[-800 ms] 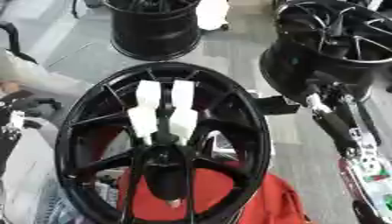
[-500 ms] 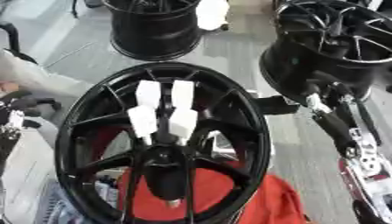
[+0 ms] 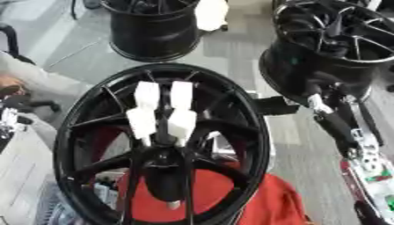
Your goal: Pull the pin out of the wheel hub.
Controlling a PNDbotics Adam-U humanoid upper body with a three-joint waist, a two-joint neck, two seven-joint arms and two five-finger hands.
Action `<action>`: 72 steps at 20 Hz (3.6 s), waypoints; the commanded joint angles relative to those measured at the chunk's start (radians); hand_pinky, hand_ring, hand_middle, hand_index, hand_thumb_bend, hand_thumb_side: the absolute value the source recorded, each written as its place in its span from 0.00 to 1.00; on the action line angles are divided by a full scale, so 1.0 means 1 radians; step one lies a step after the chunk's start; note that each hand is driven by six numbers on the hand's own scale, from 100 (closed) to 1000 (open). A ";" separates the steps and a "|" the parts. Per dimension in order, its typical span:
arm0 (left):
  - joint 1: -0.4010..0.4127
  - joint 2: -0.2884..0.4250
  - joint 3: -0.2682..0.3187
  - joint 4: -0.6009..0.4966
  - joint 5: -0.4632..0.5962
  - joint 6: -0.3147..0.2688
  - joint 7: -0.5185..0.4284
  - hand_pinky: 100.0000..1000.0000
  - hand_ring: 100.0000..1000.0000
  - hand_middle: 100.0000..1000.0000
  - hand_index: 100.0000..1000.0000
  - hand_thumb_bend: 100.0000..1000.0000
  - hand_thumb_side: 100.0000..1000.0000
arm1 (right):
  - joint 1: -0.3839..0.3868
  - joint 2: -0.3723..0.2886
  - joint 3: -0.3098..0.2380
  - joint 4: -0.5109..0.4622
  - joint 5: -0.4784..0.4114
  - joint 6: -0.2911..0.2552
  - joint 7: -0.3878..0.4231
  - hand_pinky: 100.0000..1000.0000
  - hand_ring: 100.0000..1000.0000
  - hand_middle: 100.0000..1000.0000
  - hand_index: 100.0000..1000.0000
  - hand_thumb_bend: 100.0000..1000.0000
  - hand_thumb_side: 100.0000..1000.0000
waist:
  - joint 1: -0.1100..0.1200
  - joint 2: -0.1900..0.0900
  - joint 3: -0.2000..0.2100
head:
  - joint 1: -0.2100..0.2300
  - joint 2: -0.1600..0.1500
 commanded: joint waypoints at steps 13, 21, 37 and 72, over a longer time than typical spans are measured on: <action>-0.281 0.726 -0.339 0.076 0.071 -0.386 -0.335 0.68 0.72 0.74 0.88 0.15 0.51 | -0.002 -0.033 0.019 -0.009 0.009 0.000 0.023 0.64 0.68 0.73 0.86 0.00 0.34 | 0.037 -0.032 -0.038 | 0.009 -0.001; -0.627 0.594 -0.525 0.227 -0.055 -0.465 -0.680 0.69 0.72 0.76 0.87 0.36 0.45 | 0.010 -0.044 0.029 -0.002 0.009 0.001 0.033 0.64 0.68 0.73 0.86 0.00 0.34 | 0.054 -0.045 -0.052 | 0.020 0.019; -0.817 0.352 -0.714 0.508 -0.419 -0.715 -0.692 0.60 0.65 0.69 0.83 0.47 0.38 | 0.013 -0.044 0.040 0.005 0.007 -0.002 0.043 0.64 0.68 0.73 0.86 0.00 0.34 | 0.065 -0.046 -0.080 | 0.041 0.027; -0.739 0.345 -0.829 0.555 -0.392 -0.715 -0.692 0.26 0.36 0.37 0.57 0.07 0.20 | 0.009 -0.039 0.039 0.007 0.008 -0.005 0.045 0.65 0.68 0.73 0.86 0.00 0.34 | 0.065 -0.047 -0.085 | 0.040 0.014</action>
